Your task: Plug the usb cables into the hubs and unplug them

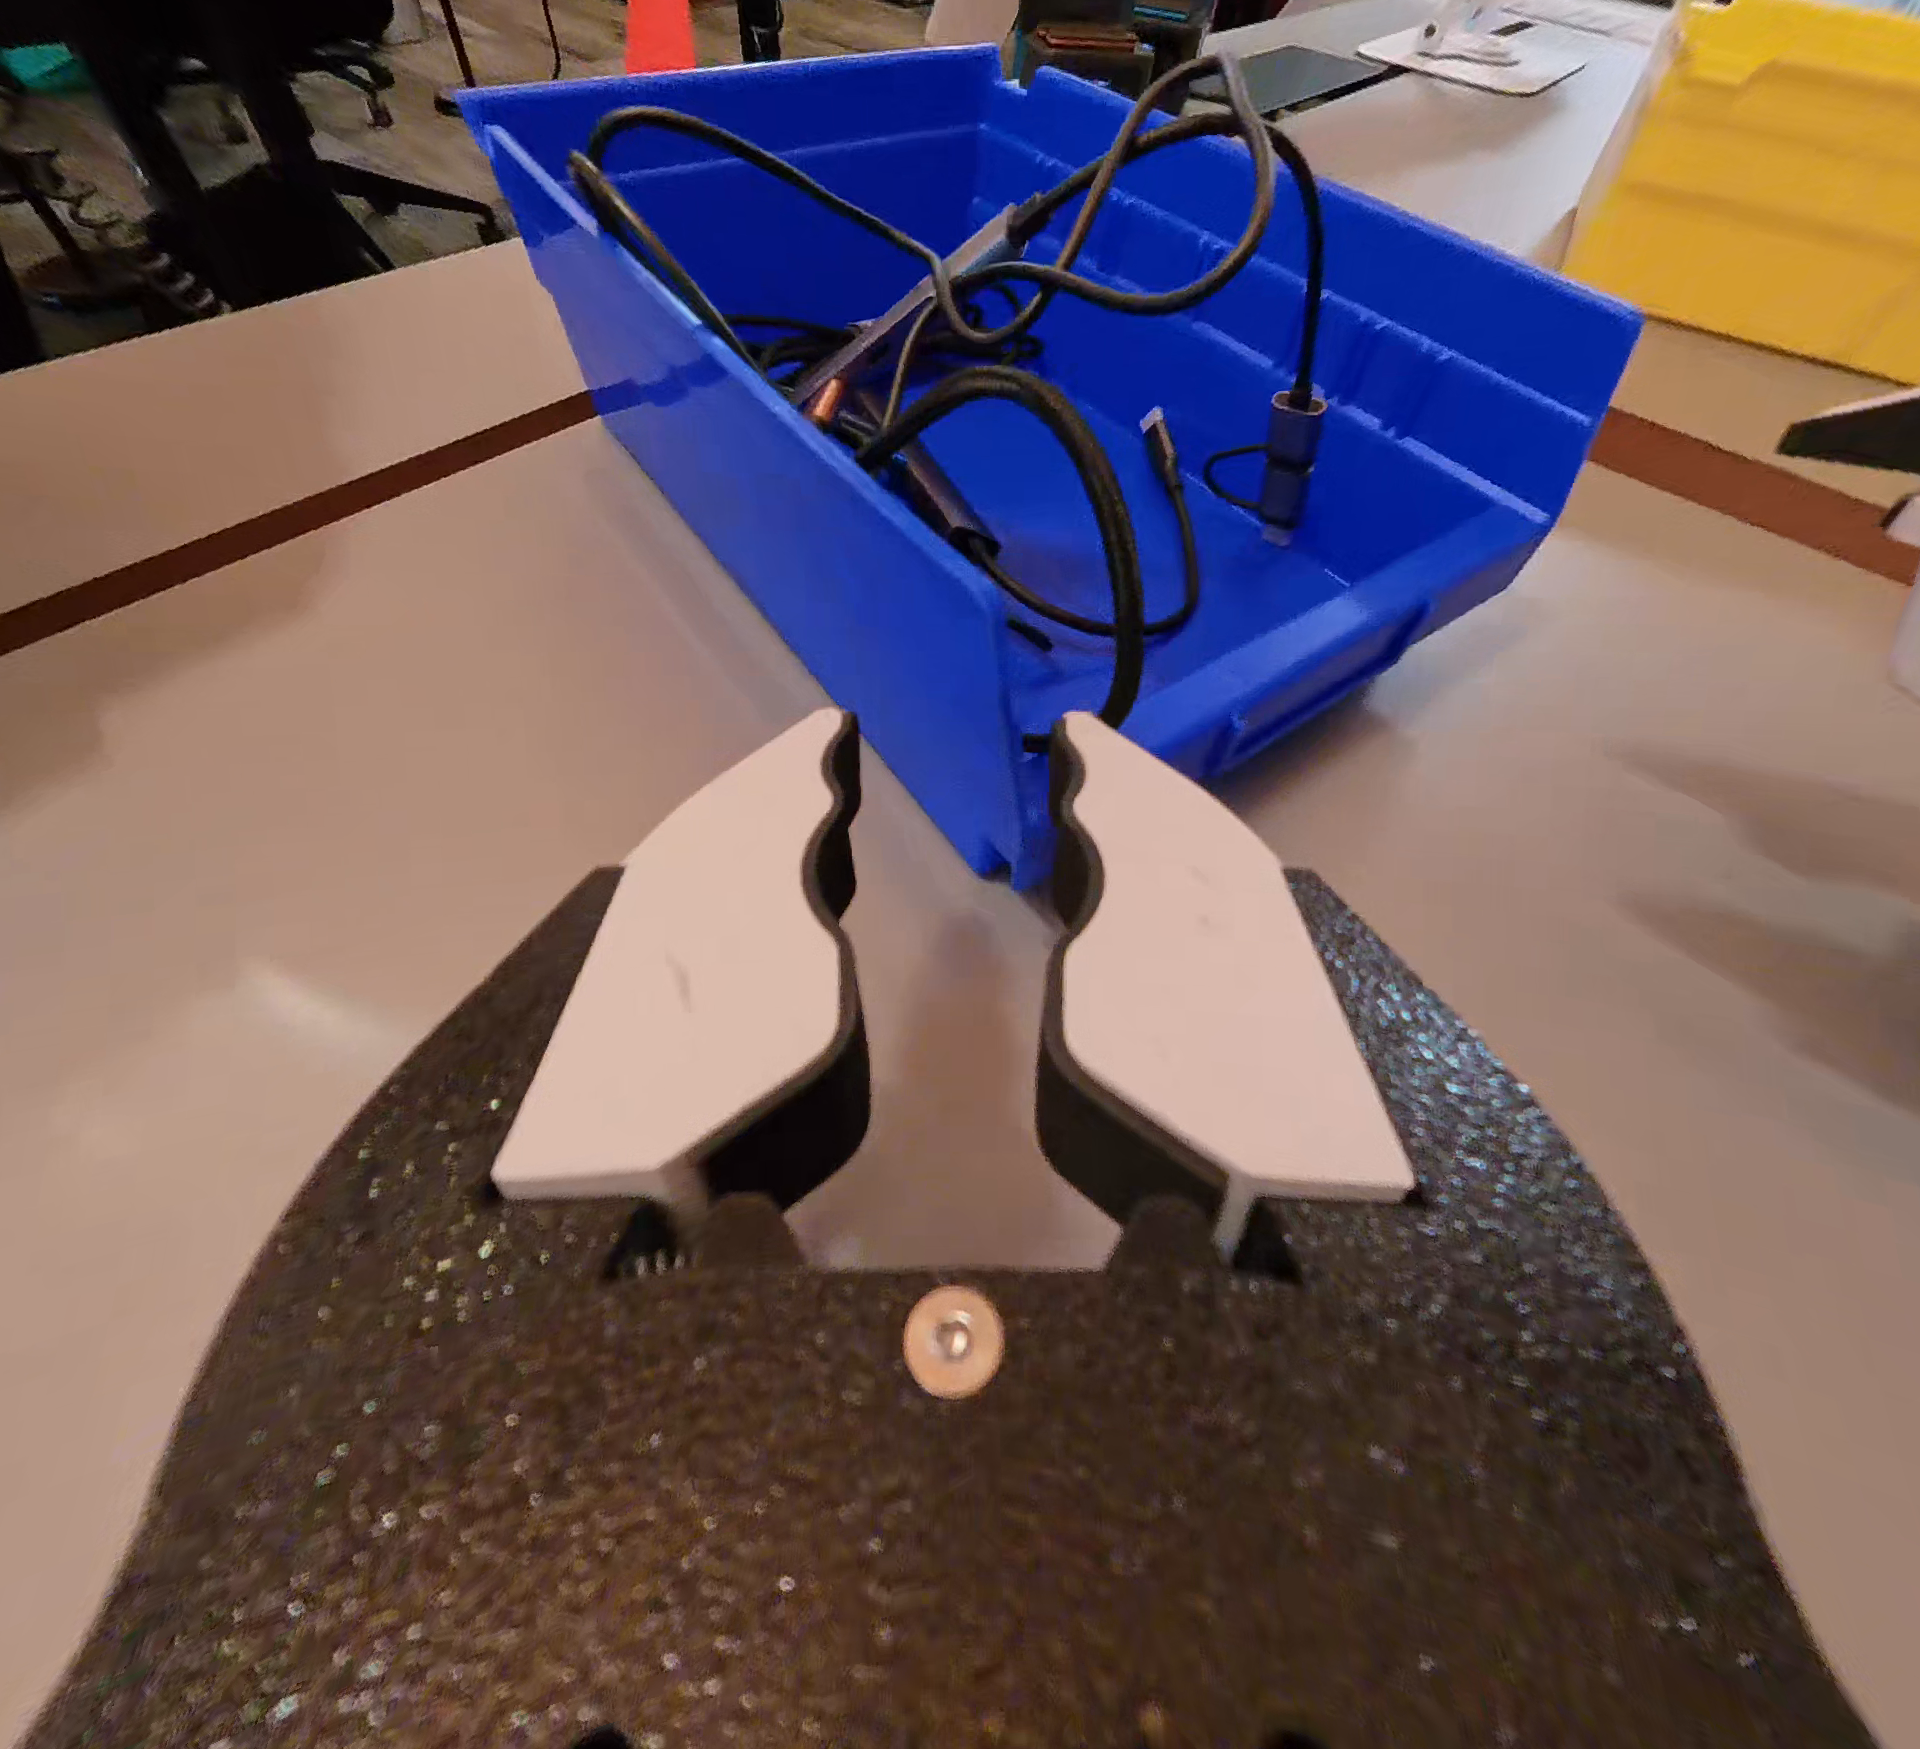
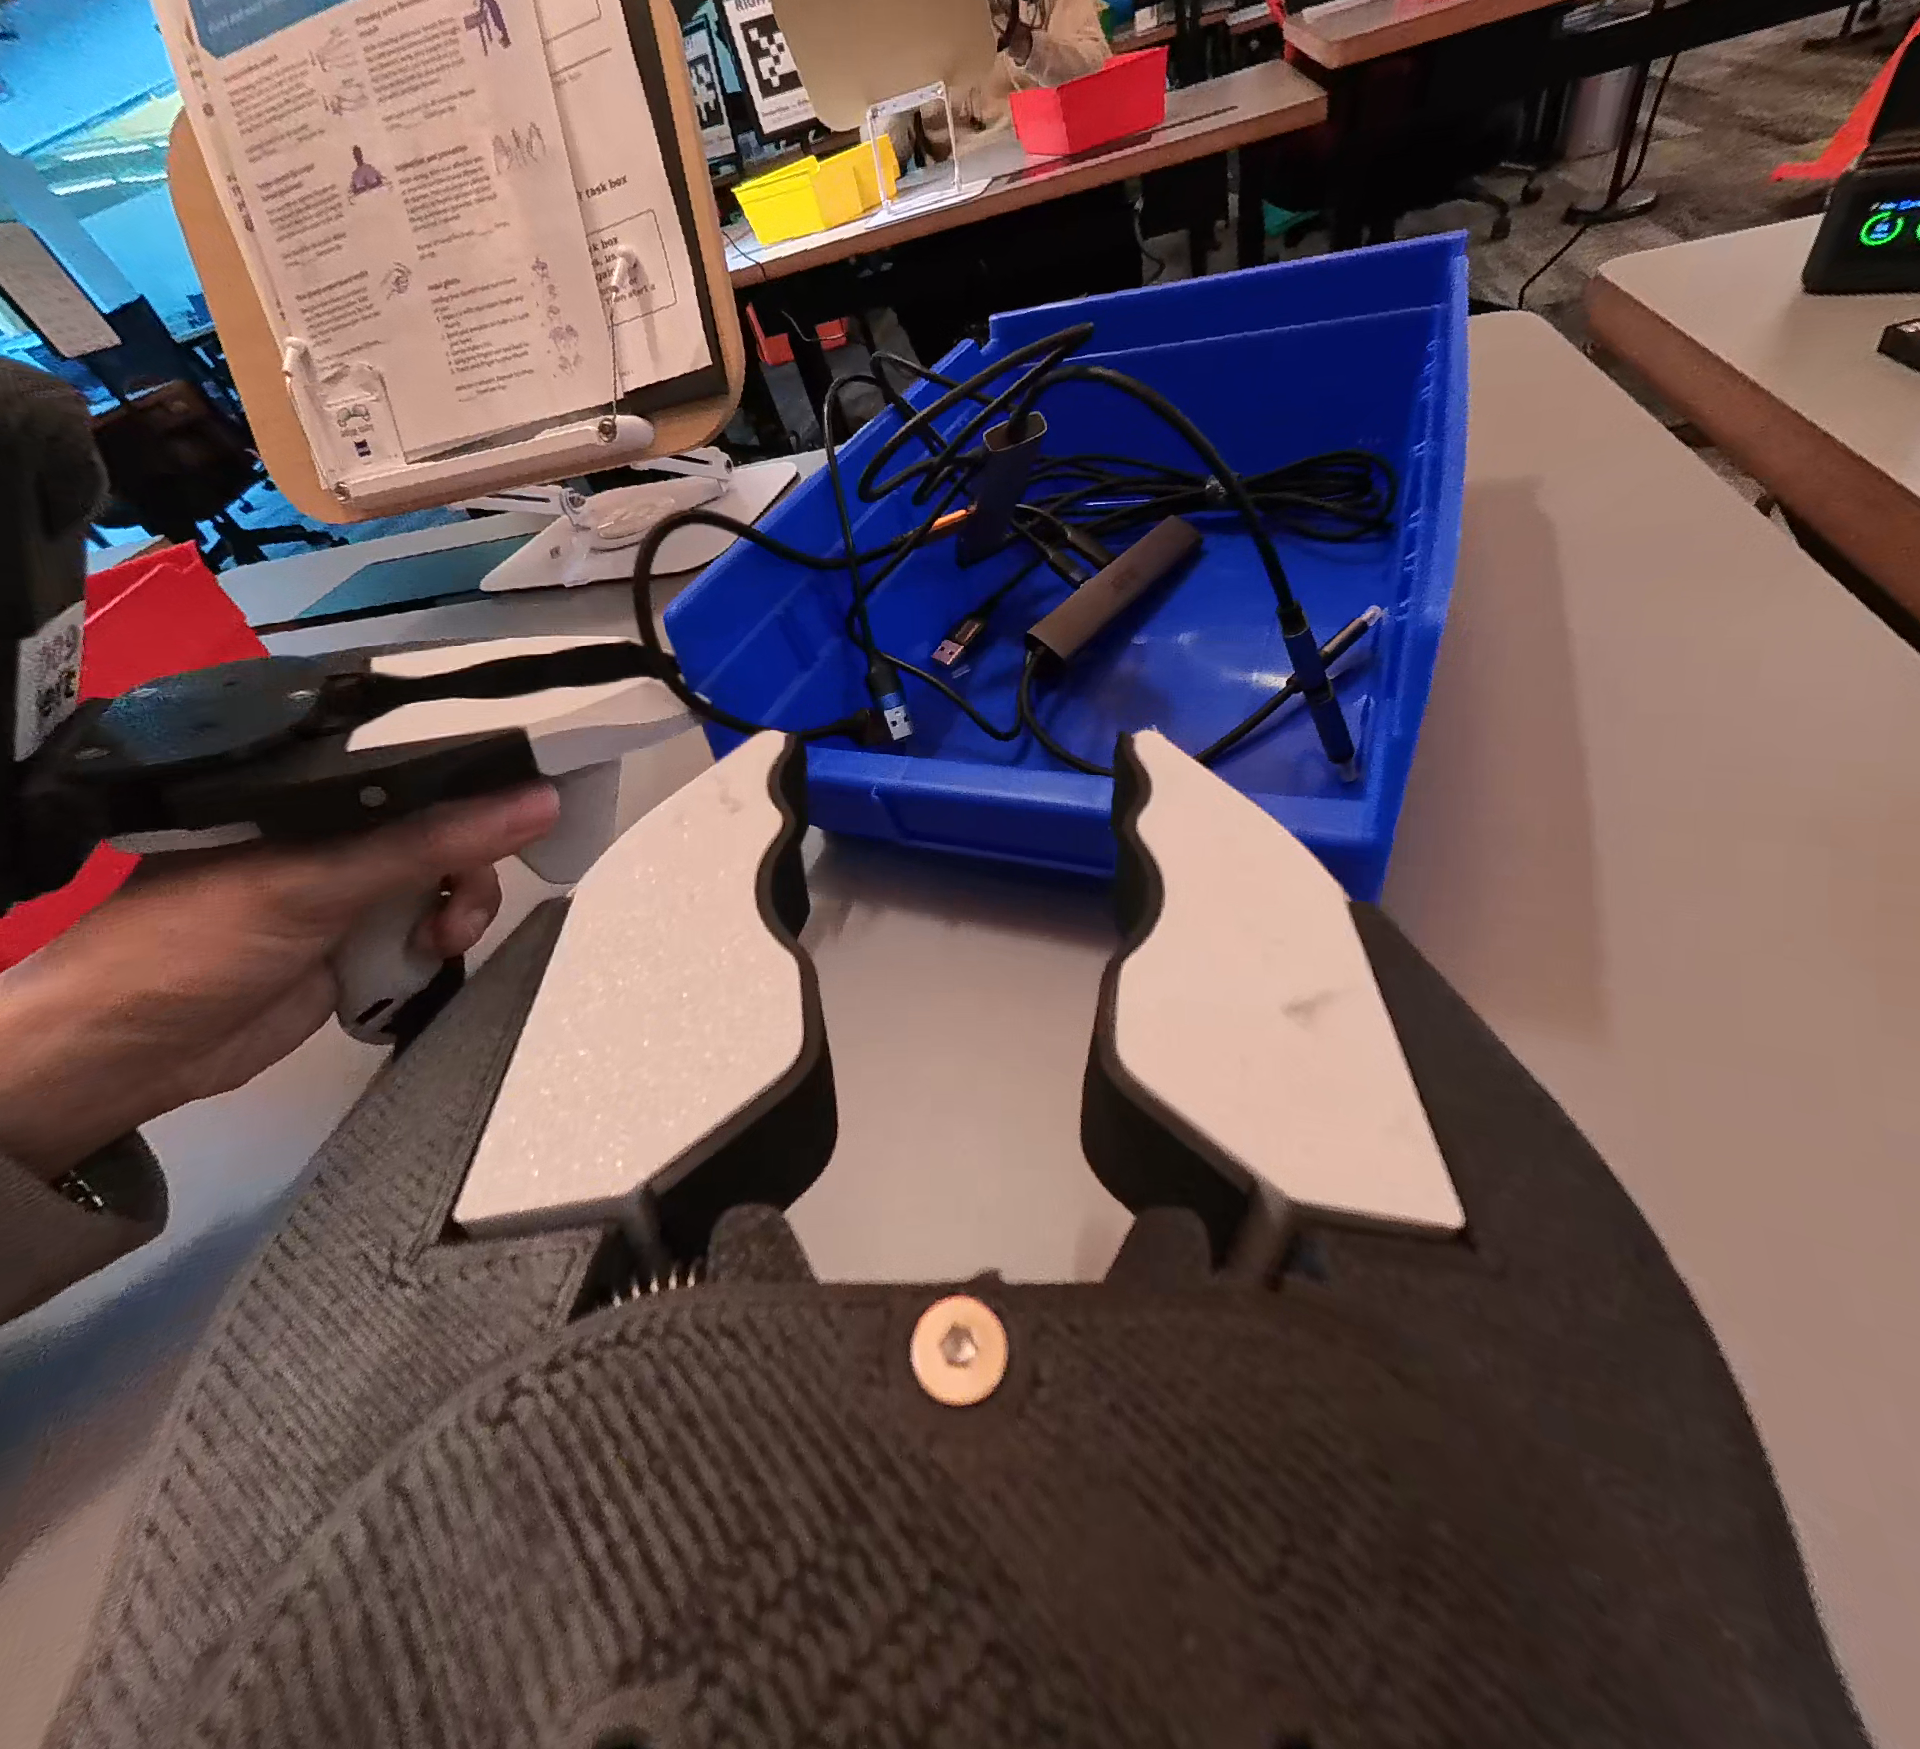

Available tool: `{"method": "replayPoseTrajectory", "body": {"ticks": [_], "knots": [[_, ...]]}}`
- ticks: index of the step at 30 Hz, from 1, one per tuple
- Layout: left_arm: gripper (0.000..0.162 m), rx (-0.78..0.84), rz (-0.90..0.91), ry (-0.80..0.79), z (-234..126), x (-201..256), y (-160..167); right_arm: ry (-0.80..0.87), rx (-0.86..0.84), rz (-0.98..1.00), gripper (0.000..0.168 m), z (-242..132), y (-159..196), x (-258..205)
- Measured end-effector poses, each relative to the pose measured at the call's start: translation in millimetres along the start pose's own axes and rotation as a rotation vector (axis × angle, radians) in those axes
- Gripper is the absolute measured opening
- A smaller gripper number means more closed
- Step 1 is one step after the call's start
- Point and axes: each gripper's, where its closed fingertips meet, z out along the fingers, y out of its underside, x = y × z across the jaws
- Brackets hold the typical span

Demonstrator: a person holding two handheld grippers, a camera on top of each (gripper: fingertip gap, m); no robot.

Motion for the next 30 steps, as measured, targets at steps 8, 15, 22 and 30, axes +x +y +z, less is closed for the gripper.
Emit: {"method": "replayPoseTrajectory", "body": {"ticks": [8, 15, 22, 30], "knots": [[0.025, -0.092, 0.042, -0.123, 30.3, -6.6, 5.7, -0.013, 0.019, 0.008, 0.055, -0.2, -5.8, -2.4], [0.008, -0.148, 0.179, -0.241, 4.2, -28.5, 16.0, 0.052, 0.054, -0.124, 0.055, -13.7, -30.3, -9.3], [0.008, -0.131, 0.263, -0.034, -136.1, -37.3, 66.5, -0.037, 0.103, -0.226, 0.061, -21.3, -57.3, -59.8], [0.002, -0.218, 0.115, 0.039, -362.1, -65.8, 147.8, -0.281, 0.097, -0.352, 0.081, -4.1, -50.4, -194.4]]}}
